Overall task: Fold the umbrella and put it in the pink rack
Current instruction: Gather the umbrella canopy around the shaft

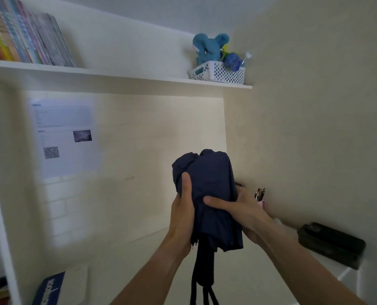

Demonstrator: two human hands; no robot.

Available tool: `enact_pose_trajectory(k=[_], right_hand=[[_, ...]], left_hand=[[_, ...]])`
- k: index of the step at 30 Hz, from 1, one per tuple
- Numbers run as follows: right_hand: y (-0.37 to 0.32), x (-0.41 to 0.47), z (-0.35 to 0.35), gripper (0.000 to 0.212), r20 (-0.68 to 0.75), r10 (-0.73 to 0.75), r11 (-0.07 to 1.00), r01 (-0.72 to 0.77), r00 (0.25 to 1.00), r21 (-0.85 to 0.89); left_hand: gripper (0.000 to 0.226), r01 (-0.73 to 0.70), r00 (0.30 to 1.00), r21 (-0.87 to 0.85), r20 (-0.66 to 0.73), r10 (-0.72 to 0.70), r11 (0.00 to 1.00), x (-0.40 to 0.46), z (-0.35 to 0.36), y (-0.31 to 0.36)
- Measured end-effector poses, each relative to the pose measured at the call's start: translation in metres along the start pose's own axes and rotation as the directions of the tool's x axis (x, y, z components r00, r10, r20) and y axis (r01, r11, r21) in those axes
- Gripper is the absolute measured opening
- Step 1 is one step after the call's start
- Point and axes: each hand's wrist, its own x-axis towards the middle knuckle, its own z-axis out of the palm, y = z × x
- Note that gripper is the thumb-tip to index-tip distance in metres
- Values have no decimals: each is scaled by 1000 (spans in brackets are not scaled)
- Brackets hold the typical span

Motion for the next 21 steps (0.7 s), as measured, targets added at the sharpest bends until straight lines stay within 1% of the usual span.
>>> enact_pose_trajectory(k=[1,3,5,7,9,11,13,14,15,16,17,18,19,20,21], right_hand=[[0,0,-5,50,-2,5,999,-5,1000,36],[2,1,-13,51,-6,5,994,-4,1000,109],[6,1,-18,54,0,12,982,-12,1000,190],[10,0,-23,51,12,6,965,-9,1000,263],[14,-2,-28,52,10,0,955,-3,1000,297],[17,-2,-33,54,11,-3,953,0,1000,303],[20,-3,-35,54,8,2,949,-5,1000,317],[22,-3,-35,54,5,6,945,-7,1000,326],[24,-3,-34,55,4,8,942,-9,1000,336],[26,-4,-32,56,7,6,939,-9,1000,345],[27,-4,-31,58,9,3,936,-6,1000,351],[28,-5,-30,61,9,-4,935,0,1000,354],[29,-5,-29,62,5,-11,935,8,1000,355],[30,-5,-29,61,0,-20,936,19,1000,352],[31,-5,-28,61,-8,-30,936,31,1000,351]], left_hand=[[69,10,1000,-9,8,-10,1000,1,-3,2],[55,-20,1000,4,-11,20,1000,1,-8,4],[35,-58,997,19,-58,59,998,2,-13,7],[27,-75,987,-9,-144,73,997,8,-22,10],[26,-72,964,-54,-261,55,996,15,-34,18],[28,-47,948,-40,-318,32,998,23,-46,24],[42,-88,944,65,-313,104,994,31,-54,23],[54,-108,929,202,-327,171,974,32,-54,20],[65,-98,892,429,-362,270,898,31,-53,18],[71,-117,822,644,-364,437,756,28,-50,17],[68,-173,714,781,-320,623,600,23,-46,15],[55,-274,582,841,-241,777,466,16,-41,16],[35,-401,484,832,-162,860,382,6,-35,17],[19,-542,486,743,-104,868,393,-5,-30,17],[12,-643,543,628,-30,839,438,-16,-25,19]])
